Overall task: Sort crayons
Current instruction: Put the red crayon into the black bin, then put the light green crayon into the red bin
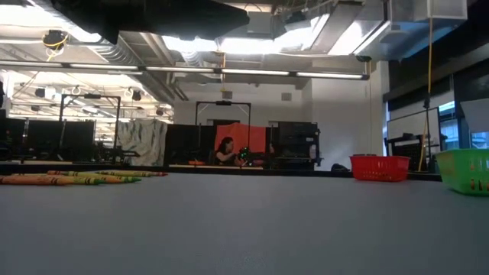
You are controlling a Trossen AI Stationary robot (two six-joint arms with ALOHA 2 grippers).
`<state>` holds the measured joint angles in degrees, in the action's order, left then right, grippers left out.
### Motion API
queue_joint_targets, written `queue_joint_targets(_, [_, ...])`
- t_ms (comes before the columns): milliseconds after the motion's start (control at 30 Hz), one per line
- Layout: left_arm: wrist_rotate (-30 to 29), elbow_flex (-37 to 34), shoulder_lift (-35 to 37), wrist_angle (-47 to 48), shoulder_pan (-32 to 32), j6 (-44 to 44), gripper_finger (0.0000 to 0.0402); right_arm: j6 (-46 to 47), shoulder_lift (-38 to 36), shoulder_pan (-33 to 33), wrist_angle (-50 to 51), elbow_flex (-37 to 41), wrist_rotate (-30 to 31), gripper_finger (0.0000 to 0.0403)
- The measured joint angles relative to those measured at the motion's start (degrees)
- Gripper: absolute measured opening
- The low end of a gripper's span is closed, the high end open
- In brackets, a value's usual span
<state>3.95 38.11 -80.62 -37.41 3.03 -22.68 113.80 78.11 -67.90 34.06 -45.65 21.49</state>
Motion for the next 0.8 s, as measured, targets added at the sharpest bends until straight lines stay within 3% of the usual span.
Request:
queue_joint_targets(100, [0.0,0.0,0.0,0.0,0.0,0.0,0.0139,-1.1,0.0,0.0,-0.1,0.0,2.1,0.0067])
queue_joint_targets(333, [-0.1,0.0,0.0,0.1,0.0,0.0,0.0139,-3.0,0.0,0.0,-0.1,0.0,0.4,0.0146])
queue_joint_targets(500, [-0.8,0.0,0.0,0.1,0.0,0.0,0.0139,-8.0,-0.7,1.9,-0.1,-0.1,3.3,0.016])
queue_joint_targets(800, [-7.6,0.0,0.0,-0.8,0.0,-1.5,0.0139,-39.9,-1.5,14.7,0.0,-2.5,14.6,0.0157])
